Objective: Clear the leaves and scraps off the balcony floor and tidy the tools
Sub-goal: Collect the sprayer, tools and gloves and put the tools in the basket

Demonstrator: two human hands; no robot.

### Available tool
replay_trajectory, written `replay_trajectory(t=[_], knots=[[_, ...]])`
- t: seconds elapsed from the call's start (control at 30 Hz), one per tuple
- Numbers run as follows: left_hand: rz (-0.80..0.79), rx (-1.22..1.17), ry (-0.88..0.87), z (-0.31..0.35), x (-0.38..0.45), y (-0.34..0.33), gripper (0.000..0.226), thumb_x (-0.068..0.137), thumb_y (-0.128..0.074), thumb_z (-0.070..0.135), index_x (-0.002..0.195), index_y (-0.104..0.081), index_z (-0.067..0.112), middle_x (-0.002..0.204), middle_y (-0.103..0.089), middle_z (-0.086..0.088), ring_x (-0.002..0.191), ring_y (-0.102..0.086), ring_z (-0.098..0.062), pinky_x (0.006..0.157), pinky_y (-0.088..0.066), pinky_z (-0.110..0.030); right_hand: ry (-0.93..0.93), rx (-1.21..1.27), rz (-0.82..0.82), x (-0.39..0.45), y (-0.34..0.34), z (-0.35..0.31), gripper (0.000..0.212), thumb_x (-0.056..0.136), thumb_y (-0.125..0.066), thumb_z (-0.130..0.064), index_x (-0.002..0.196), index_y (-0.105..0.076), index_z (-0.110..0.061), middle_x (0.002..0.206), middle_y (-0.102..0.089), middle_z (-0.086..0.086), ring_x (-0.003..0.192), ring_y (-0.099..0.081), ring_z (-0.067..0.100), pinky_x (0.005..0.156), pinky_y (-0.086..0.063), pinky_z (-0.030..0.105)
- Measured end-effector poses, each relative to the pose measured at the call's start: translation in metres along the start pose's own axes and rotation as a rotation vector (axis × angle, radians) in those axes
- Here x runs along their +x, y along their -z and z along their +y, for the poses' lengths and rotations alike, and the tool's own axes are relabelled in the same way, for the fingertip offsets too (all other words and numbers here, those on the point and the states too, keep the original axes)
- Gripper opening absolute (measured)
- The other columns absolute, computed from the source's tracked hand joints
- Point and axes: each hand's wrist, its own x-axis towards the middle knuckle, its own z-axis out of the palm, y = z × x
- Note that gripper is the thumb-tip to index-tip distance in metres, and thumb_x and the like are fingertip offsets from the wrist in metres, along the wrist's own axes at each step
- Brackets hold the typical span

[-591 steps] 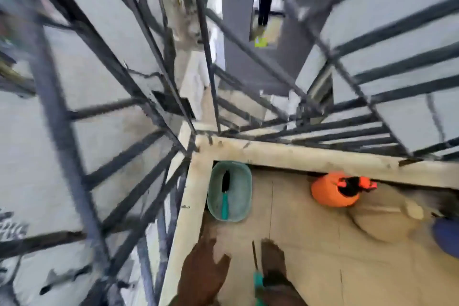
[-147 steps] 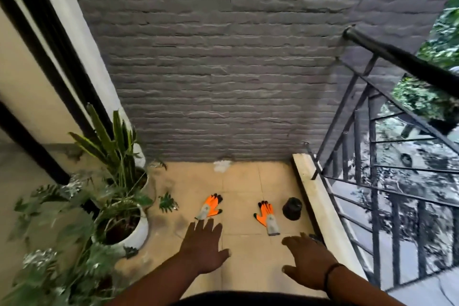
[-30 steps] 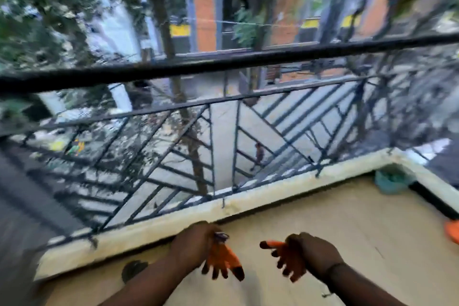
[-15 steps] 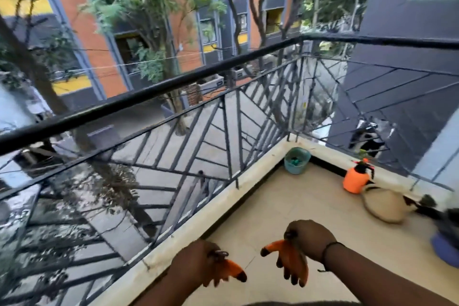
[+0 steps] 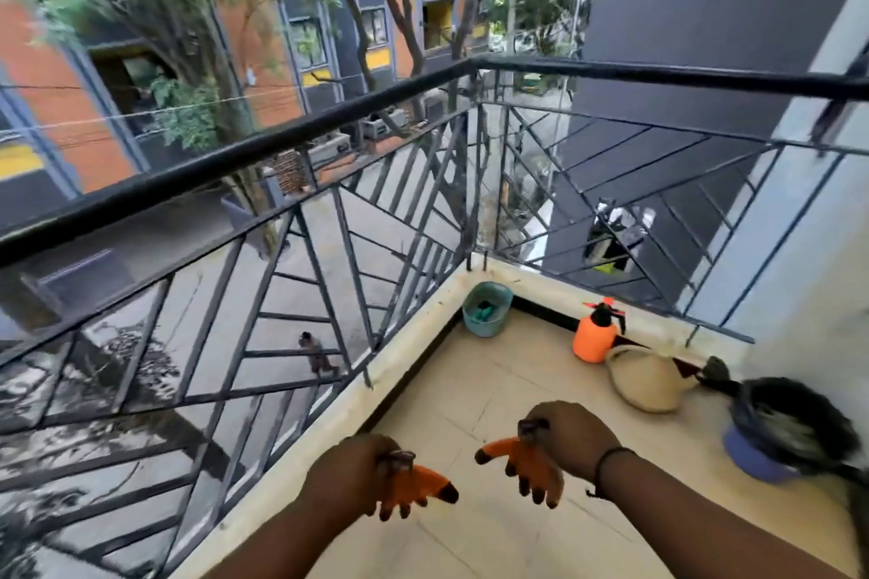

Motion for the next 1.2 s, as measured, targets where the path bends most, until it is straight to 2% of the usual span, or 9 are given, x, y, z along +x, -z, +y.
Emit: replay_trajectory(t=[0.27, 0.4, 0.53, 0.63, 0.8, 0.9, 1.03, 1.13, 1.2], knots=[[-0.088, 0.13, -0.159, 0.007, 0.13, 0.052, 0.019, 0.095, -0.046, 0.041, 0.08, -0.058, 0.042, 0.09, -0.065, 0.013, 0.091, -0.066, -0.007, 0.068, -0.043, -0.016, -0.202, -0.086, 0.104, 0.078, 0.03, -0.003, 0.027, 0.095, -0.048, -0.037, 0.105, -0.068, -0.022, 0.11, -0.066, 0.001, 0.103, -0.059, 0.019, 0.073, -0.039, 0.028], [-0.14, 0.205, -0.269, 0.022, 0.195, 0.094, 0.026, 0.098, -0.046, 0.035, 0.108, -0.068, 0.029, 0.104, -0.073, 0.003, 0.092, -0.068, -0.01, 0.076, -0.049, -0.021, -0.303, 0.008, 0.145, 0.113, 0.046, -0.015, 0.028, 0.094, -0.048, -0.038, 0.092, -0.07, -0.021, 0.088, -0.068, -0.001, 0.083, -0.063, 0.017, 0.059, -0.041, 0.025], [-0.172, 0.132, -0.311, 0.044, 0.247, 0.117, 0.023, 0.099, -0.049, 0.042, 0.094, -0.066, 0.027, 0.089, -0.072, 0.005, 0.076, -0.069, -0.012, 0.057, -0.046, -0.014, -0.367, 0.162, 0.13, 0.141, 0.061, -0.027, 0.035, 0.094, -0.045, -0.036, 0.078, -0.07, -0.018, 0.069, -0.071, -0.002, 0.06, -0.067, 0.014, 0.055, -0.052, 0.026], [-0.211, 0.091, -0.289, 0.06, 0.295, 0.12, 0.031, 0.096, -0.052, 0.046, 0.091, -0.072, 0.022, 0.077, -0.074, 0.006, 0.066, -0.069, -0.009, 0.067, -0.052, -0.022, -0.396, 0.094, 0.138, 0.18, 0.077, -0.012, 0.024, 0.093, -0.047, -0.037, 0.084, -0.065, -0.024, 0.082, -0.067, -0.002, 0.076, -0.063, 0.014, 0.062, -0.045, 0.025], [-0.177, 0.167, -0.216, 0.068, 0.363, 0.114, 0.024, 0.095, -0.049, 0.041, 0.078, -0.063, 0.032, 0.081, -0.064, 0.011, 0.078, -0.058, -0.003, 0.063, -0.039, -0.018, -0.382, -0.008, 0.074, 0.263, 0.097, 0.02, 0.023, 0.094, -0.049, -0.034, 0.106, -0.066, -0.025, 0.114, -0.065, 0.001, 0.107, -0.059, 0.02, 0.078, -0.042, 0.026], [-0.186, 0.183, -0.117, 0.069, 0.4, 0.119, 0.025, 0.094, -0.049, 0.043, 0.072, -0.056, 0.035, 0.079, -0.06, 0.012, 0.077, -0.055, 0.0, 0.064, -0.041, -0.018, -0.349, -0.017, 0.006, 0.317, 0.119, 0.035, 0.028, 0.095, -0.048, -0.035, 0.108, -0.067, -0.019, 0.113, -0.066, 0.003, 0.103, -0.06, 0.021, 0.079, -0.045, 0.028], [-0.166, 0.138, 0.012, 0.078, 0.443, 0.138, 0.019, 0.095, -0.051, 0.05, 0.081, -0.056, 0.039, 0.104, -0.068, 0.009, 0.102, -0.061, -0.006, 0.074, -0.041, -0.016, -0.327, 0.06, -0.09, 0.374, 0.158, 0.043, 0.034, 0.092, -0.048, -0.038, 0.088, -0.069, -0.011, 0.088, -0.072, 0.007, 0.073, -0.064, 0.022, 0.065, -0.051, 0.035], [-0.116, 0.003, 0.06, 0.082, 0.472, 0.145, 0.023, 0.095, -0.057, 0.047, 0.074, -0.059, 0.038, 0.067, -0.062, 0.014, 0.068, -0.061, 0.002, 0.053, -0.037, -0.004, -0.271, -0.092, -0.112, 0.417, 0.186, 0.051, 0.03, 0.096, -0.046, -0.045, 0.081, -0.053, -0.021, 0.095, -0.062, 0.004, 0.086, -0.056, 0.021, 0.067, -0.037, 0.029], [-0.099, -0.005, 0.117, 0.08, 0.484, 0.148, 0.024, 0.089, -0.059, 0.056, 0.067, -0.061, 0.048, 0.068, -0.065, 0.018, 0.074, -0.063, 0.007, 0.059, -0.038, -0.002, -0.26, -0.119, -0.115, 0.439, 0.199, 0.051, 0.026, 0.097, -0.045, -0.044, 0.083, -0.05, -0.024, 0.102, -0.063, 0.005, 0.099, -0.058, 0.023, 0.069, -0.032, 0.027]])
